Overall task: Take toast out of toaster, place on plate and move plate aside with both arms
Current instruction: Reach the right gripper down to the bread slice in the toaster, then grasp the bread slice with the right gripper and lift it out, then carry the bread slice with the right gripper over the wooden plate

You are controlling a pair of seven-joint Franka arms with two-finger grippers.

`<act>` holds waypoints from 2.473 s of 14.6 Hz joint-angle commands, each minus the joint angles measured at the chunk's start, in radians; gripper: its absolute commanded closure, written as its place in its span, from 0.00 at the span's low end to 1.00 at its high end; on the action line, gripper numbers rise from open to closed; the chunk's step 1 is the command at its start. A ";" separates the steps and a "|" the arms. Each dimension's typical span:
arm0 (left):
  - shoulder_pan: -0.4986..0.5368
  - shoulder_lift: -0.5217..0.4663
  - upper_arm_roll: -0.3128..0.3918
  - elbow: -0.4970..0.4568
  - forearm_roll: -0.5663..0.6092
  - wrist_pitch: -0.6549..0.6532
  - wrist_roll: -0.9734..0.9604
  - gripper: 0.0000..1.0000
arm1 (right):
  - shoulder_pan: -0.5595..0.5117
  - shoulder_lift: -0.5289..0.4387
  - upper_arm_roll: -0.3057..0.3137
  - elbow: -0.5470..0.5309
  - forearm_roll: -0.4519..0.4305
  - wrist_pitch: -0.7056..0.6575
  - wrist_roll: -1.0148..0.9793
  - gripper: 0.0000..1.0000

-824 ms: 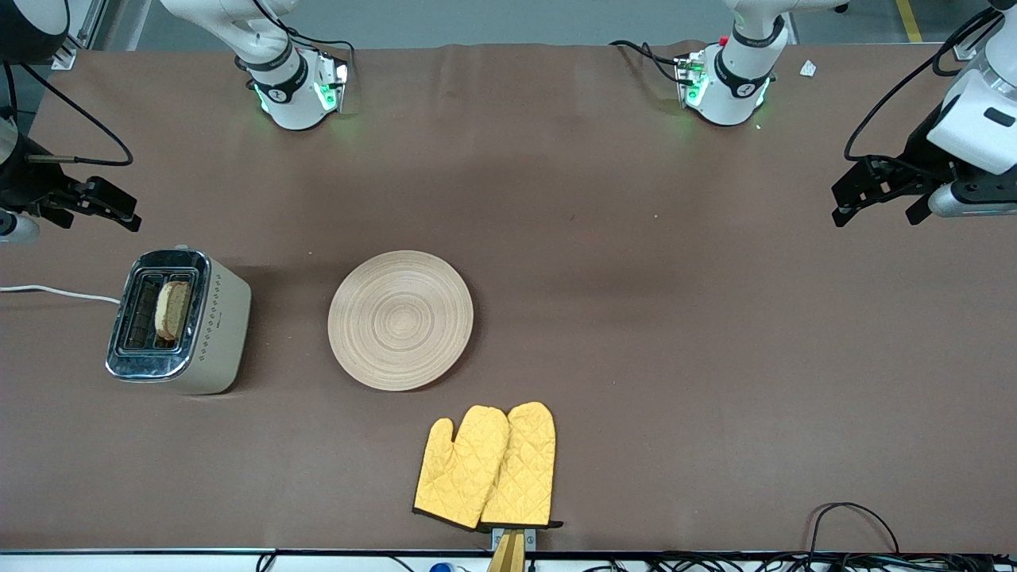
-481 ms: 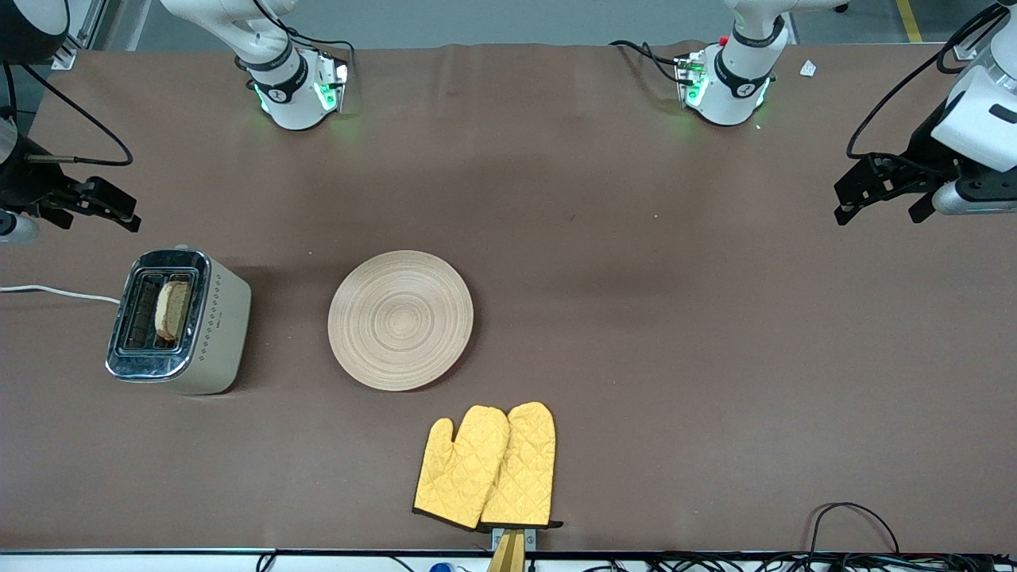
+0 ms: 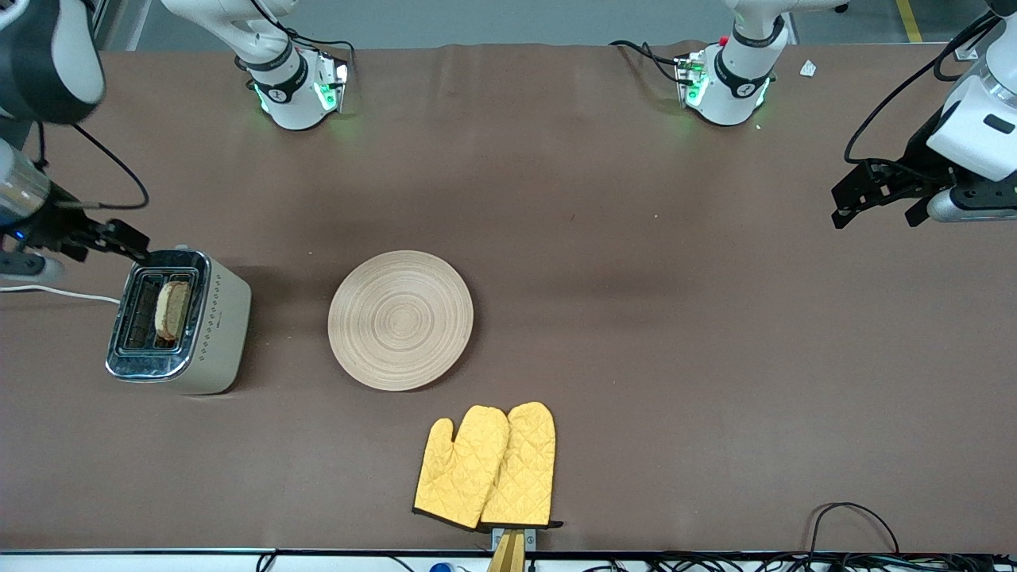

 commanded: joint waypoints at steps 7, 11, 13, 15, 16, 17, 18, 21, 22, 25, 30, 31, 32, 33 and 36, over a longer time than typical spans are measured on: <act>0.003 0.015 0.000 0.032 0.019 -0.027 0.008 0.00 | -0.072 0.202 0.012 -0.045 -0.012 0.144 -0.014 0.10; 0.003 0.013 0.005 0.032 0.019 -0.027 0.009 0.00 | -0.065 0.203 0.012 -0.034 -0.013 0.142 -0.024 1.00; 0.004 0.013 0.007 0.032 0.019 -0.029 0.012 0.00 | -0.067 0.202 0.012 -0.005 -0.013 0.124 -0.028 1.00; 0.003 0.013 0.007 0.032 0.019 -0.027 0.015 0.00 | -0.056 0.200 0.018 0.059 -0.013 0.037 -0.025 1.00; 0.003 0.013 0.007 0.032 0.019 -0.029 0.015 0.00 | -0.049 0.197 0.018 0.099 -0.013 -0.015 -0.027 1.00; 0.003 0.013 0.007 0.032 0.019 -0.029 0.015 0.00 | -0.041 0.191 0.018 0.148 -0.013 -0.073 -0.028 1.00; 0.003 0.013 0.007 0.032 0.019 -0.029 0.015 0.00 | -0.038 0.185 0.021 0.221 -0.010 -0.154 -0.036 1.00; 0.003 0.013 0.007 0.032 0.019 -0.029 0.017 0.00 | -0.041 0.171 0.020 0.340 0.173 -0.350 -0.057 1.00; 0.003 0.013 0.007 0.032 0.019 -0.029 0.017 0.00 | -0.044 0.168 0.018 0.328 0.256 -0.355 -0.054 1.00; 0.004 0.013 0.007 0.031 0.019 -0.029 0.017 0.00 | -0.011 0.168 0.023 0.155 0.422 -0.207 -0.054 1.00; 0.001 0.015 0.007 0.026 0.019 -0.029 0.003 0.00 | 0.189 0.170 0.025 -0.121 0.585 0.186 -0.053 1.00; 0.003 0.016 0.007 0.026 0.018 -0.029 0.009 0.00 | 0.244 0.174 0.025 -0.158 0.620 0.276 -0.051 1.00; 0.004 0.018 0.007 0.025 0.019 -0.029 0.015 0.00 | 0.293 0.179 0.025 -0.172 0.661 0.335 -0.044 1.00; 0.004 0.019 0.007 0.023 0.018 -0.029 0.017 0.00 | 0.344 0.189 0.023 -0.175 0.698 0.389 -0.027 1.00; 0.004 0.039 0.007 0.025 0.019 -0.029 0.012 0.00 | 0.398 0.237 0.023 -0.177 0.711 0.467 0.007 1.00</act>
